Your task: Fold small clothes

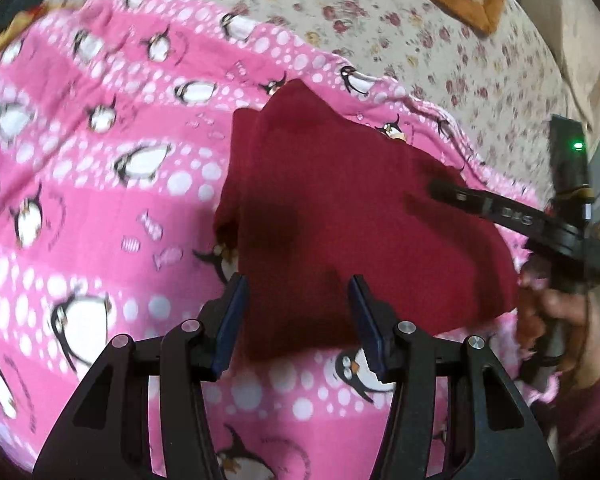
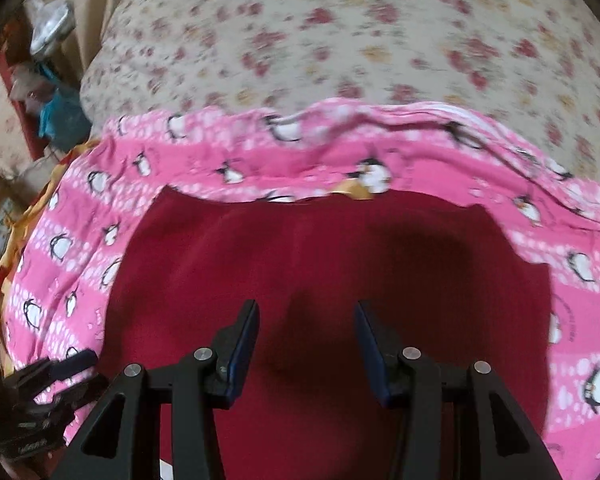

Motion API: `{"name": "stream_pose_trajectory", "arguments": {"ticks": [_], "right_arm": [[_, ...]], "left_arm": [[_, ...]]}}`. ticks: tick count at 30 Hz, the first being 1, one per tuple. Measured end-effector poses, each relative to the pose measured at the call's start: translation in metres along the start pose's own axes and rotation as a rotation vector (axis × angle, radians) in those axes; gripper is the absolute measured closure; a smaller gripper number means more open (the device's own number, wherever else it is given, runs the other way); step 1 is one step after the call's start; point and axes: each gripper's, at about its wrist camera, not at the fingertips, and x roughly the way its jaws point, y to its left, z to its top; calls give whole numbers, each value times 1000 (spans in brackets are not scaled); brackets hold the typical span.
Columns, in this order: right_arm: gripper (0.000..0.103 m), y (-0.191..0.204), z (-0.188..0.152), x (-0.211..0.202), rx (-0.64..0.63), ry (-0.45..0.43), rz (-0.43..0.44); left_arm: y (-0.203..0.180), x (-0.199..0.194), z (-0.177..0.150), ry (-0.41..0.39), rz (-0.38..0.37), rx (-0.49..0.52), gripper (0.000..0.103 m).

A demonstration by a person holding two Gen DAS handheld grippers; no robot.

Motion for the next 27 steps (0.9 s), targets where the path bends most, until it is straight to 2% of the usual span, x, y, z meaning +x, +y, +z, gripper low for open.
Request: {"name": "stream_pose_trajectory", "arguments": {"ticks": [3,9,11,16,21,27], "right_arm": [[56,24,4,16,-15,18,39],[56,73,14,41,-140,30,84],[56,87,17,53,-169,45,96],[56,112,22,80,-243,56,64],[47,114,34,100,-205,46,44],[44,108,42,102,-157,62,71]], "left_arm": [[5,1,-2,1,-27,-22,50],[9,18,-4,23,-80,-76,47],[9,21,-4,4,-84,-70,42],[15,26,-6,-38,-129,-82,35],[26,31,-3,-48,-180,-121,34],[32,31,-1,-44,-217,-125,35]]}}
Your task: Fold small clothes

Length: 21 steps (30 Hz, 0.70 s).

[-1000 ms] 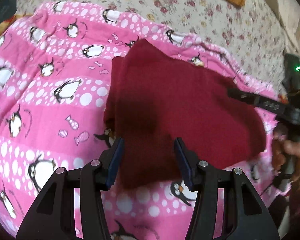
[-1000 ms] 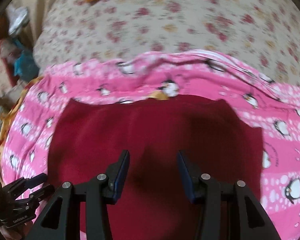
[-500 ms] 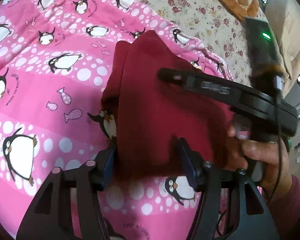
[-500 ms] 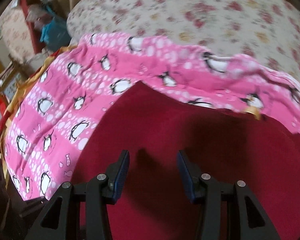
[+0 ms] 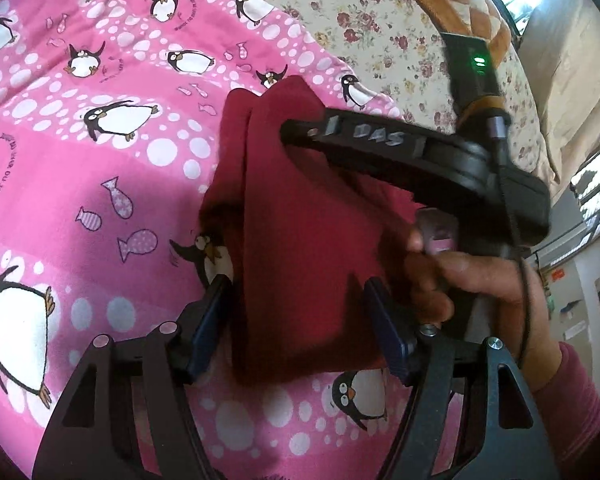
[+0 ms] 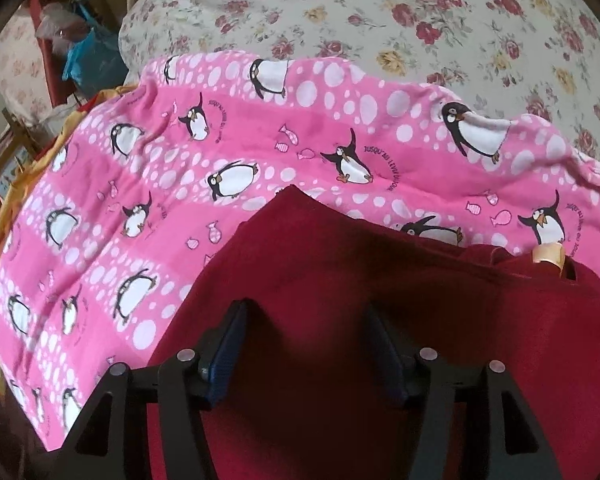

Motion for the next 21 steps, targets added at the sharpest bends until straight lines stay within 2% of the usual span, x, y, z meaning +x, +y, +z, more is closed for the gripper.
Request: {"name": "stream_pose_trajectory", "arguments": {"ticks": [4,5,7,9,13,16,18,21], "right_arm": [[43,-6,1,-23,70,-22,30],[39,-5,1,-28,76,-32,35],[32,4,3,-34,61,-30,39],[30,15,4,-34,27,-12,42],[24,44,8,-9,-85,90,-8],[24,47,10,14,-86,158,-11],[20,48,11,25,-100,174,-44],[21,54,11,34,-189,181,-103]], "left_arm": [[3,-3,0,-2,-15,-22,35],[4,-3,0,-3,-18,-27,35],[5,-3,1,-6,-23,-36,34],[5,-3,1,-7,-21,-36,34],[4,-3,0,-8,-21,-30,34],[4,-2,3,-8,-18,-29,34],[5,0,5,-12,-14,-33,34],[5,2,8,-21,-7,-30,34]]}}
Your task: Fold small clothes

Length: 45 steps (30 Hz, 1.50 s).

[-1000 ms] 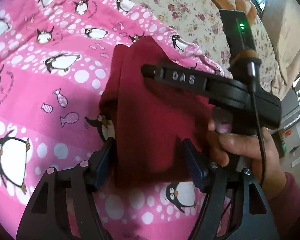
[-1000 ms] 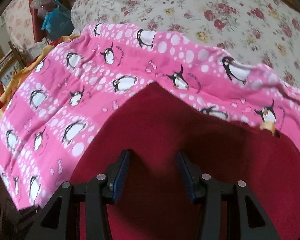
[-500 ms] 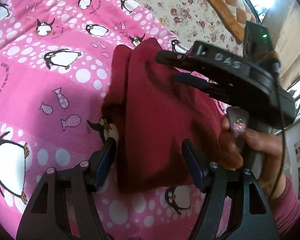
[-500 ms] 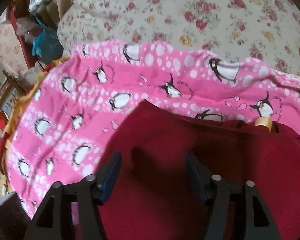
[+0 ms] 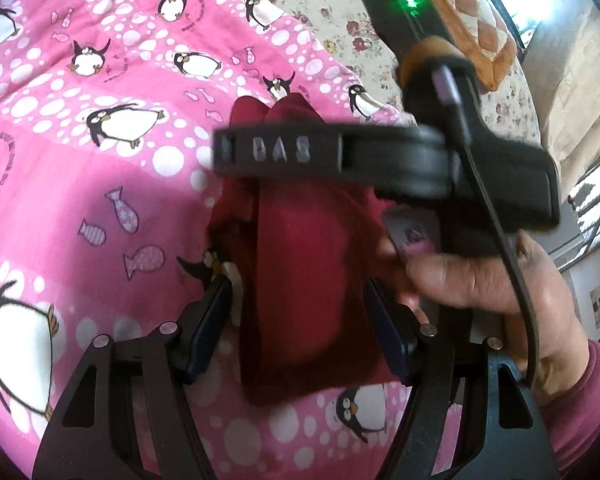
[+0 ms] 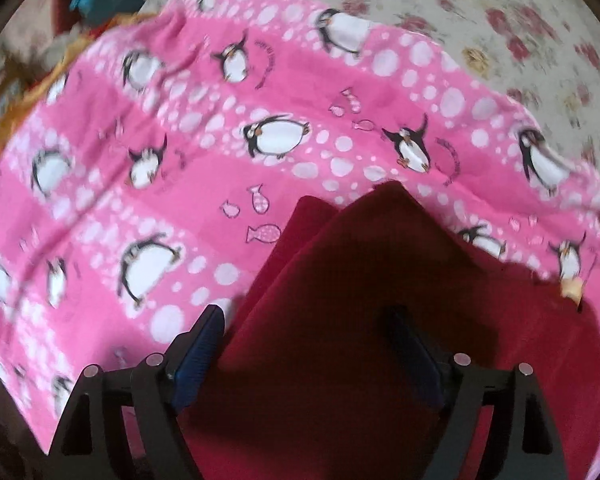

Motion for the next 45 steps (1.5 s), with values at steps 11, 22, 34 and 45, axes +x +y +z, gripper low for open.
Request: {"name": "stream_pose_trajectory", "arguments": {"ticks": [11,22,34,45], "right_arm": [[82,-39,-19,-47,86,-106,125],[57,-44,-15,-51,155,-55,185],[37,-3,11,-18,-41,67,53],[57,0,4,-16,-94,37,-15]], "left_arm": [[-20,-2,7,-78,-121,83,54],[-41,-6,5,-95,-118,187,56],[-37,1,6,-70,-96,177,59],[-32,7,8,-59,-97,153,59]]}}
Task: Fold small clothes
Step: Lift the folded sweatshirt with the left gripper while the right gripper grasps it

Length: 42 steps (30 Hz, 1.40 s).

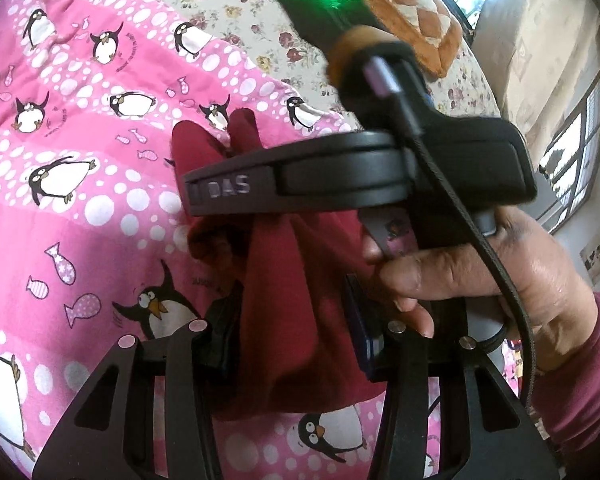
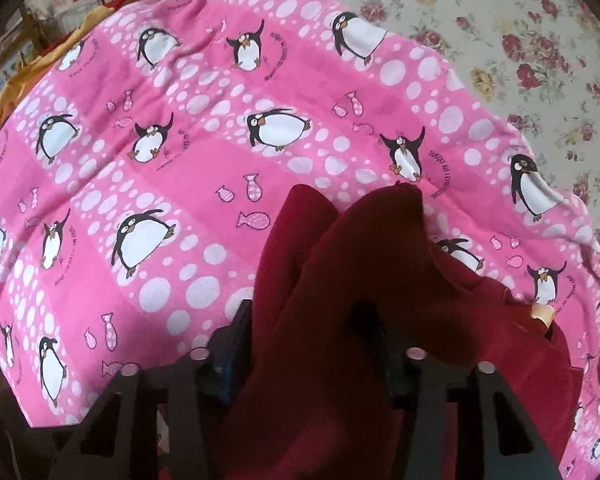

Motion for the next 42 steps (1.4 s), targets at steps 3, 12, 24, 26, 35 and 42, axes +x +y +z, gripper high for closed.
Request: {"name": "stream_pose_trajectory", "arguments": {"ticks": [3,12,24,26,35,42], "right_arm": [[58,-4,-3,-2,11,-14,17],[58,-7,-7,-1,37,-33,41],[59,-9,-12,-4,71,-66,60],[64,-12,-15,-8,87,-78,74],[79,-48,-44,-48,194,-169,224],[80,-104,-80,-102,282,-290,275]], "left_arm": [[-1,1,0,3,6,7,59],[5,2,-1,20,15,-24,59],[14,8,-6,51,39,-71,41],[13,7,-8,40,35,-57,41],[-28,-12,-9,47,19,41,81],[-102,-5,10,79,-31,175,85]]}}
